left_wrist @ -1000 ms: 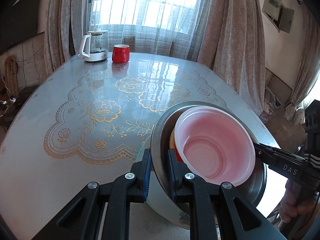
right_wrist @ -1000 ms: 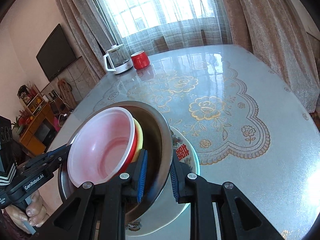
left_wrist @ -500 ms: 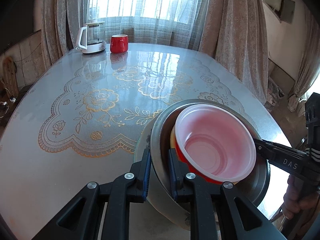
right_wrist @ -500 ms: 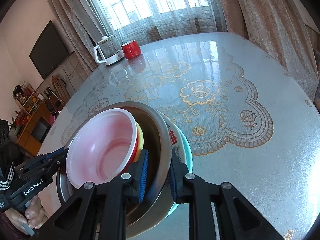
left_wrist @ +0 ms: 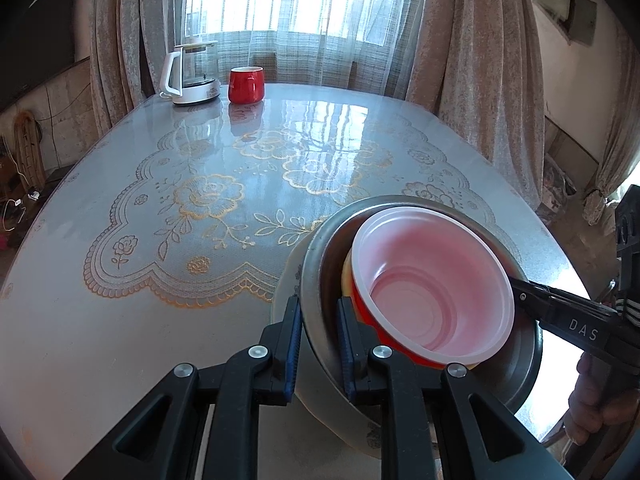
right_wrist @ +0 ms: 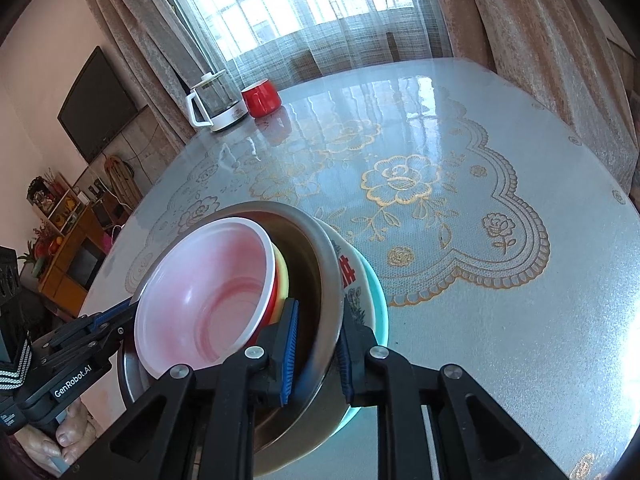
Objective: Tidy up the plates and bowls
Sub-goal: 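Carry the steel bowl with nested bowls onto the plate stack, then lower the steel bowl onto the top plate and open the right gripper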
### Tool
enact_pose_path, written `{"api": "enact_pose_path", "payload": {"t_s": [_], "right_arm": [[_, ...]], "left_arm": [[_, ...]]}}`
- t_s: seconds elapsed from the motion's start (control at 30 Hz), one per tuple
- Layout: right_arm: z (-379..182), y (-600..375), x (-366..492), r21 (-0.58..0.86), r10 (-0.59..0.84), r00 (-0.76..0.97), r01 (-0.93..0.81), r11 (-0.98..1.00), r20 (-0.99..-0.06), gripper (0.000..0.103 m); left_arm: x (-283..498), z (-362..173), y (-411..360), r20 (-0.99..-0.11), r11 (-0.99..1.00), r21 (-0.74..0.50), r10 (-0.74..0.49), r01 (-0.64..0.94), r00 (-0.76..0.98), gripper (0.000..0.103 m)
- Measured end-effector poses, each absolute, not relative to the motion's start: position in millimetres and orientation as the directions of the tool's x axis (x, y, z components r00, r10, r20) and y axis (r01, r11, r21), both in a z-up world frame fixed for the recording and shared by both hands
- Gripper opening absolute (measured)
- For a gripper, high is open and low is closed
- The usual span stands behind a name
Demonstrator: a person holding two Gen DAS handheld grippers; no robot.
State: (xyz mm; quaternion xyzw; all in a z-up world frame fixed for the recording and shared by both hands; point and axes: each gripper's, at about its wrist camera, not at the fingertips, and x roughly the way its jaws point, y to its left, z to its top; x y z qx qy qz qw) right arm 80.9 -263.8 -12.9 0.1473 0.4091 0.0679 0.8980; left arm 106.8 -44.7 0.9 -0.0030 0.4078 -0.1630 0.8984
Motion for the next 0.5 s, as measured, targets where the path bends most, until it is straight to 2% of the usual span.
{"api": "enact_pose_path", "payload": {"t_s": [0.23,0.5], "right_arm": [[-12.5,-265.7,78.9,0.329,0.248,0.655,0.000,0.944,-0.714,0.019],[-9.9,-268.2,71.9,0.351,0.265,0.655,0.000,0.936,-0.708,0.025]], "left_arm": [[104.1,2.2,-45.6,-0.734,0.953,-0.126,-0.277,0.277,0.620,0.019],[101.6,1.9,-44.1,-0.731,0.955,-0.123,-0.270,0.269,0.627,0.019]]}}
